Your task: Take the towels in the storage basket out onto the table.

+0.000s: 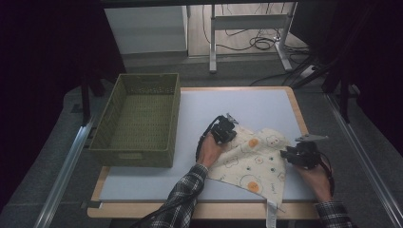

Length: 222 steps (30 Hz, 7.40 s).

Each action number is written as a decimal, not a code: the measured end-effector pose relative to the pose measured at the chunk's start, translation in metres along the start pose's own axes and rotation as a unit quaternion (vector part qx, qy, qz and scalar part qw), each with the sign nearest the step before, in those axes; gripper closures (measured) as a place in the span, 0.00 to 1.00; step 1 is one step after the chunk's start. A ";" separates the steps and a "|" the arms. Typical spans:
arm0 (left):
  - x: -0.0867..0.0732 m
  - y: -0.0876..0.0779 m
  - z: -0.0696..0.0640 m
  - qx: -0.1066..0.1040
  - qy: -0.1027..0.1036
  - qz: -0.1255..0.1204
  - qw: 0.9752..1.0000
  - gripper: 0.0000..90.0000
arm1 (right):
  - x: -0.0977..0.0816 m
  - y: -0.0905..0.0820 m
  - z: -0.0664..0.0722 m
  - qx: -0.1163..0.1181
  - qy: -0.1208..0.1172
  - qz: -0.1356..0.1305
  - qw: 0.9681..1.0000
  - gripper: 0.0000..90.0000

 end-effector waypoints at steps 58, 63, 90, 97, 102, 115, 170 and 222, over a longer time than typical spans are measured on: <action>0.008 -0.052 0.082 0.091 -0.098 -0.088 0.987 0.64 | 0.106 0.015 -0.022 -0.017 -0.012 -0.082 0.996 0.80; -0.006 -0.043 0.084 0.085 -0.109 -0.071 0.988 0.52 | 0.094 0.016 -0.033 -0.020 0.002 -0.069 0.997 0.74; 0.001 0.016 0.107 0.089 -0.121 -0.049 0.987 0.55 | 0.093 0.084 -0.051 -0.014 0.014 -0.018 1.000 0.74; 0.003 0.017 0.106 0.049 -0.109 -0.047 0.992 0.85 | 0.087 0.091 -0.049 -0.005 0.031 -0.005 1.000 0.97; 0.011 0.008 0.100 0.066 -0.089 -0.060 0.992 0.96 | 0.097 0.085 -0.049 -0.030 0.024 -0.005 0.999 0.98; 0.022 -0.050 0.090 0.056 -0.063 -0.127 0.988 0.95 | 0.117 0.031 -0.050 -0.030 0.008 -0.071 0.997 0.98; -0.126 -0.114 -0.013 -0.026 -0.015 -0.141 0.990 0.94 | -0.041 -0.067 0.054 0.074 -0.028 -0.062 0.995 0.97; -0.150 -0.123 -0.033 -0.036 -0.003 -0.035 0.999 0.96 | -0.059 -0.070 0.086 0.108 -0.070 -0.028 0.991 0.98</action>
Point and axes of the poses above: each handheld gripper's, and its own axes: y roughly forward along the jaws, x roughly out of its top, z roughly to its left, the point moved 1 cm from there along y, roughly forward along the jaws, and after that the axes turned 4 degrees about -y, right-handed, at the moved point
